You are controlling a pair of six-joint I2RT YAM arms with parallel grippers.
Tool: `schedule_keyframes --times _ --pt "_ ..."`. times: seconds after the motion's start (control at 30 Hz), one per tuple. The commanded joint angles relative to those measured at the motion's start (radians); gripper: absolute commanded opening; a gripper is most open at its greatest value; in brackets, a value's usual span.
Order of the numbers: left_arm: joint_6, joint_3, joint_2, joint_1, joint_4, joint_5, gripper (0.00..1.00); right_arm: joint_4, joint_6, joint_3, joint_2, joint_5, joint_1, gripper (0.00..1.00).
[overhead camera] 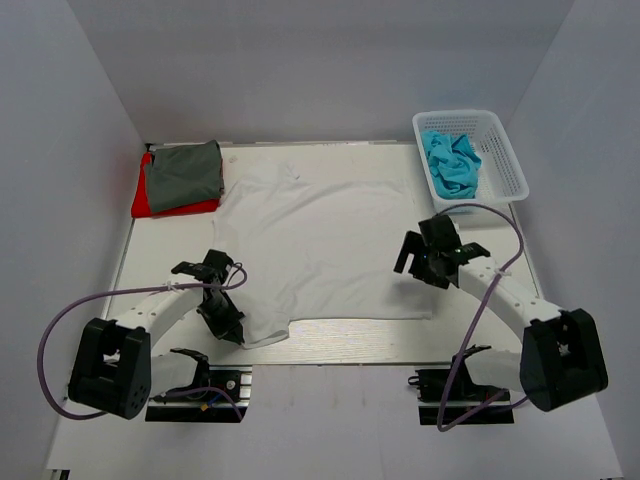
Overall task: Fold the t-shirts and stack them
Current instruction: Grap the side of the flattened tshirt closest away from the robot with both arms
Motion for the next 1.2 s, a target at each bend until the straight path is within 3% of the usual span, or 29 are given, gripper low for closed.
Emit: schedule_keyframes --times 0.0,0.17,0.3,0.43,0.7,0.8,0.87,0.97,1.17 --pt "0.023 0.033 -0.05 -0.003 -0.038 0.003 0.0 -0.19 0.103 -0.06 -0.1 0.052 -0.004 0.9" --pt "0.034 0.023 -0.085 -0.003 -0.051 0.025 0.0 -0.262 0.123 -0.104 -0.125 0.087 -0.007 0.89" --pt "0.034 0.048 -0.098 -0.003 -0.065 0.013 0.0 -0.258 0.124 -0.129 -0.099 0.038 -0.009 0.78" --pt "0.034 0.069 -0.124 -0.003 -0.074 0.022 0.0 -0.247 0.13 -0.16 -0.109 0.016 -0.009 0.57" --pt "0.023 0.1 -0.125 -0.003 -0.054 0.051 0.0 -0.186 0.133 -0.189 -0.059 0.025 -0.009 0.44" --pt "0.035 0.134 -0.115 -0.003 -0.033 0.06 0.0 -0.163 0.133 -0.172 -0.045 0.019 -0.01 0.29" --pt "0.046 0.148 -0.096 -0.003 0.013 0.075 0.0 -0.163 0.123 -0.155 -0.051 0.021 -0.009 0.13" --pt "0.06 0.189 -0.07 -0.003 0.071 0.114 0.0 -0.164 0.097 -0.128 -0.066 0.016 -0.012 0.0" --pt "0.083 0.31 0.017 0.006 0.139 0.157 0.0 -0.167 0.046 0.007 -0.013 0.015 -0.009 0.0"
